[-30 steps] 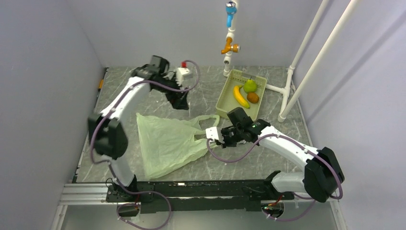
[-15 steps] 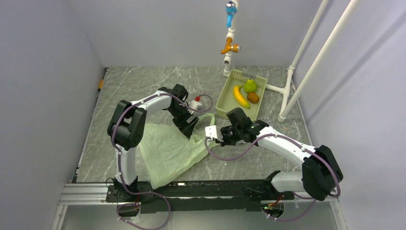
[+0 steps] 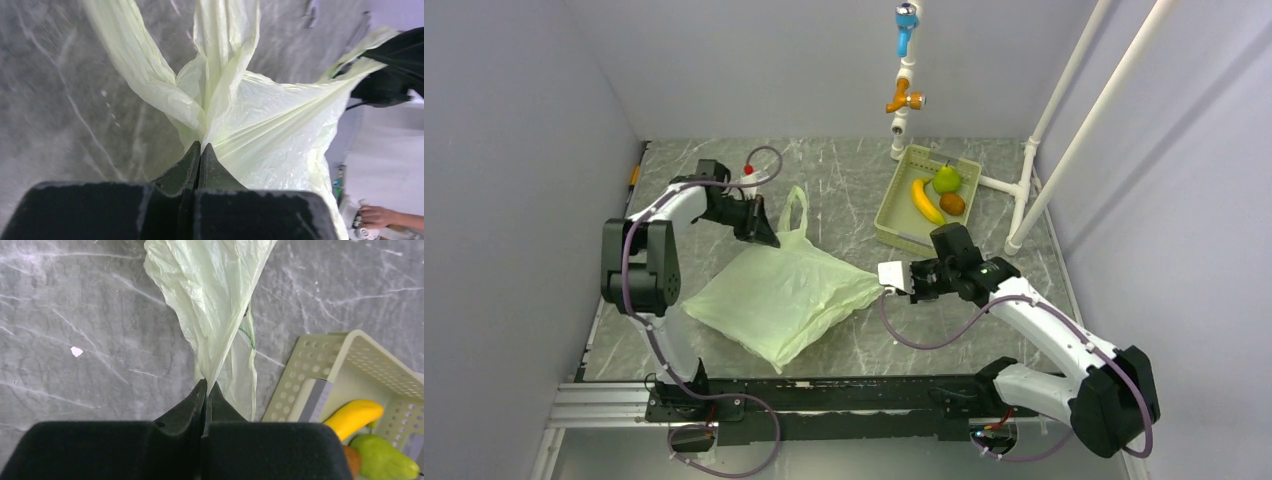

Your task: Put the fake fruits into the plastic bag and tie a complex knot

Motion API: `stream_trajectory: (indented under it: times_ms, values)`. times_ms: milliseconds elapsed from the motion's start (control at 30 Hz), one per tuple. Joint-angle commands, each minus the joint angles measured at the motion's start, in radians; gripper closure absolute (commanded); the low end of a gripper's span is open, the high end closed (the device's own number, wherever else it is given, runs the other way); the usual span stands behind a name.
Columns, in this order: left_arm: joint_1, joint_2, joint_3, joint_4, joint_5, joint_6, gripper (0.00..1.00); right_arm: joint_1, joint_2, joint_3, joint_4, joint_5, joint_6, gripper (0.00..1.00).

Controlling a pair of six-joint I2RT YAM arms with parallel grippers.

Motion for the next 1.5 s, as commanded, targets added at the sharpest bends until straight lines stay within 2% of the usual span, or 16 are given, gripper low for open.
stream_trajectory:
  times_ms: [0,33,100,133,167,333,500,600,767,1067,1167,1200,1233,1267,1300,1467]
  values:
    - [0.118,-0.107,-0.093,0.185,0.029,-0.055,1.0,-0.046,-0.056,0.026,-0.178,0.02,0.025,1.0]
    - [0.118,-0.139,-0.136,0.243,0.075,-0.116,1.0,-0.044,-0.047,0.059,-0.1,0.02,0.105,0.86]
    - [0.119,-0.214,-0.249,0.404,0.136,-0.277,1.0,-0.044,0.008,0.168,-0.032,0.038,0.305,0.26]
    - [0.118,-0.25,-0.284,0.467,0.131,-0.334,1.0,-0.044,0.047,0.23,-0.036,0.057,0.414,0.04]
    - [0.119,-0.28,-0.316,0.526,0.122,-0.391,1.0,-0.048,0.08,0.3,-0.052,0.075,0.554,0.01]
    - [0.127,-0.393,-0.44,0.66,0.022,-0.556,1.0,-0.112,0.091,0.415,-0.168,-0.004,0.964,0.0]
    - [0.136,-0.441,-0.546,0.751,-0.05,-0.722,1.0,-0.102,0.006,0.259,-0.088,-0.154,1.279,0.01]
    - [0.144,-0.453,-0.601,0.832,-0.045,-0.801,1.0,-0.053,0.031,0.168,0.053,-0.172,1.431,0.01]
    - [0.146,-0.448,-0.664,0.899,0.001,-0.871,1.0,0.046,0.113,0.003,0.428,-0.123,1.583,0.0]
    - [0.147,-0.476,-0.766,0.955,0.025,-0.908,1.0,0.094,0.461,-0.039,0.913,-0.302,1.812,0.0]
    - [0.148,-0.481,-0.794,0.957,0.026,-0.899,1.0,0.109,0.543,-0.03,0.991,-0.313,1.864,0.04]
    - [0.148,-0.483,-0.798,0.952,0.03,-0.895,1.0,0.114,0.56,-0.027,0.991,-0.308,1.866,0.16]
    - [0.15,-0.487,-0.794,0.933,0.032,-0.879,1.0,0.117,0.566,-0.029,0.983,-0.299,1.861,0.33]
    - [0.156,-0.494,-0.785,0.9,0.036,-0.853,1.0,0.114,0.56,-0.029,0.955,-0.287,1.838,0.71]
    - [0.169,-0.503,-0.767,0.849,0.04,-0.809,1.0,0.106,0.54,-0.029,0.914,-0.283,1.8,0.96]
    - [0.336,-0.509,-0.598,0.494,0.017,-0.432,0.91,-0.004,0.359,-0.031,0.556,-0.26,1.54,1.0]
